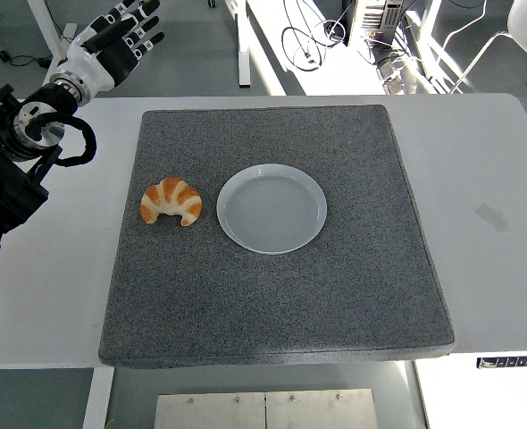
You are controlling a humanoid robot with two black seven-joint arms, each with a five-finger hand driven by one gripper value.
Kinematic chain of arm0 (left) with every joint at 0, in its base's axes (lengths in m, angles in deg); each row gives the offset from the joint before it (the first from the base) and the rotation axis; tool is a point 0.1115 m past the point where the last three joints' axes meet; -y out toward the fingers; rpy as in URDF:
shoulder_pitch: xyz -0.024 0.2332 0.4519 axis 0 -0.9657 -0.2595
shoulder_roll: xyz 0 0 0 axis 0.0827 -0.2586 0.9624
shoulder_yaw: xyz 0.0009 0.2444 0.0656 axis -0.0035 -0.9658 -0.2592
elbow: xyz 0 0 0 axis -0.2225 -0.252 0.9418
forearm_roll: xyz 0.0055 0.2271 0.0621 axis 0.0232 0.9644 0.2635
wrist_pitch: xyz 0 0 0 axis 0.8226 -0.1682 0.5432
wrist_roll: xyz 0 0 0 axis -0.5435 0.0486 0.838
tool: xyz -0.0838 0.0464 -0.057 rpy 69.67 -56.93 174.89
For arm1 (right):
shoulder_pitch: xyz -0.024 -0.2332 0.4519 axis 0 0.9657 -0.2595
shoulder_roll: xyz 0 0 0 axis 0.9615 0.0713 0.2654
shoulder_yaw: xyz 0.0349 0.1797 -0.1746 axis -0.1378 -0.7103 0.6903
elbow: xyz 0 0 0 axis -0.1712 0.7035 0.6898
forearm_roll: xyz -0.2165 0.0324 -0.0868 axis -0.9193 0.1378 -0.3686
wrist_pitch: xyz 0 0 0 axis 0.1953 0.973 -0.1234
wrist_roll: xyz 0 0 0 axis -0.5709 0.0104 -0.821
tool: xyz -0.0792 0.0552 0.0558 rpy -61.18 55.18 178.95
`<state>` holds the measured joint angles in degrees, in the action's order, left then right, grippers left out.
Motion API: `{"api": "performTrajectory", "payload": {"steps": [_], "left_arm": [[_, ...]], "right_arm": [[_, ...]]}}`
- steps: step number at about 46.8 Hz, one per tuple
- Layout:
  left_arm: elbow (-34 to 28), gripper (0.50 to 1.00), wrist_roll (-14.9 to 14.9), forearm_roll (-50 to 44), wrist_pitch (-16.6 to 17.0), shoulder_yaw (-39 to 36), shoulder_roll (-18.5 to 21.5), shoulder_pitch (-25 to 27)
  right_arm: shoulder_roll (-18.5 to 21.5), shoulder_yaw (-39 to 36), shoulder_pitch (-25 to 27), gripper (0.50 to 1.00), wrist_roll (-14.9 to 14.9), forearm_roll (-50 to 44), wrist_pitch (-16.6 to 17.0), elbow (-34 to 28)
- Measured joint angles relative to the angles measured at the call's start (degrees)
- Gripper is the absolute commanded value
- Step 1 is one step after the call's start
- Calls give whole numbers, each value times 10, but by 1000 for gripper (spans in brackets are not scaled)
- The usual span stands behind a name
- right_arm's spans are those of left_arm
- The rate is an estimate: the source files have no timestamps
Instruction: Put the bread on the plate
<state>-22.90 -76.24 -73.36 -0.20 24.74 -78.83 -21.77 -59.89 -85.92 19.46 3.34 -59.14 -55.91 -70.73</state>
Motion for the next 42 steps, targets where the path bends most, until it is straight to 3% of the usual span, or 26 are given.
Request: {"api": "performTrajectory", "payload": {"steps": [7,12,16,21,24,29,35,39,42], "left_arm": [[-2,983,-1,0,-1,0,-2,-2],[-4,981,-21,7,0,-3,-3,-4],[-4,981,-58,50,0,-25,0,-4],[-9,981,-129,101,0,-49,2,-1],[-26,983,-152,111,3,-56,6,-1],[-82,981,-157,115,8,-79,26,-11],[-177,983,-155,125,30,-158,88,-15],[-209,983,-153,143,68,-232,122,6],[-217,983,-150,147,75,-280,134,30]], "right_arm": [[0,0,0,1000,0,0,0,0],[0,0,0,1000,0,0,0,0],[0,0,0,1000,0,0,0,0],[0,0,0,1000,0,0,0,0],[0,0,0,1000,0,0,0,0],[0,0,0,1000,0,0,0,0],[0,0,0,1000,0,0,0,0],[0,0,0,1000,0,0,0,0],[0,0,0,1000,0,0,0,0]]}}
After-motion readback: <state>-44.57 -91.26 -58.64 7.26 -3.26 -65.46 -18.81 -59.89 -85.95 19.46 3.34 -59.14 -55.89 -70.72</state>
